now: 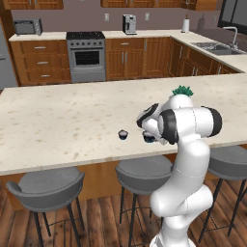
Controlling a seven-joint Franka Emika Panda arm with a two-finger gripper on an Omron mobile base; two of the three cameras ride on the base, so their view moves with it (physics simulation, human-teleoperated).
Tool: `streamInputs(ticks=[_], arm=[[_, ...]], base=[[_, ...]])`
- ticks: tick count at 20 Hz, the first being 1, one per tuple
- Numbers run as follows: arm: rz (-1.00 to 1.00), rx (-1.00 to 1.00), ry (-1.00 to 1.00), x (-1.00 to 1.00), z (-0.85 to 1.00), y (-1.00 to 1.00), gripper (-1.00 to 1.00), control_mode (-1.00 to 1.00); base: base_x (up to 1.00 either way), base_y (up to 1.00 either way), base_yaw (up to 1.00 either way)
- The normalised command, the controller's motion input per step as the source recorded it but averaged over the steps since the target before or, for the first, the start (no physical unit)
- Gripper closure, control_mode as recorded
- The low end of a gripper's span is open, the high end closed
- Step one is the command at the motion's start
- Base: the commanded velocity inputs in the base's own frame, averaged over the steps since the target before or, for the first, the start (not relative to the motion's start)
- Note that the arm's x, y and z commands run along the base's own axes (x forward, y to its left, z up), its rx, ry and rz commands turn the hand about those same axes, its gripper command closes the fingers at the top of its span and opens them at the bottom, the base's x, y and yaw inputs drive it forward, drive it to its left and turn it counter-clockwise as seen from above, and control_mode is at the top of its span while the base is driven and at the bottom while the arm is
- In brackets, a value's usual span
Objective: Stack the yogurt containers by placing the smaller containers on top of the larger containers.
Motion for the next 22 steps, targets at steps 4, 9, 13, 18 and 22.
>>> streamInputs(ticks=[4, 9, 13, 18, 22], arm=[[-0.01, 0.02, 0.00, 0.00, -0.03, -0.07, 1.00, -1.00], [-0.01, 0.06, 0.00, 0.00, 0.01, -0.11, 1.00, -1.00], [-0.04, 0.16, -0.06, -0.10, 0.43, -0.21, 1.00, -1.00], [-0.06, 0.15, -0.04, -0.21, 0.57, -0.17, 1.00, -1.00], [-0.07, 0.07, -0.03, -0.25, 0.44, 0.00, 1.00, -1.00]], base=[[0.00, 0.00, 0.00], [0.00, 0.00, 0.00], [0.00, 0.00, 0.00], [0.00, 0.00, 0.00], [0.00, 0.00, 0.00]])
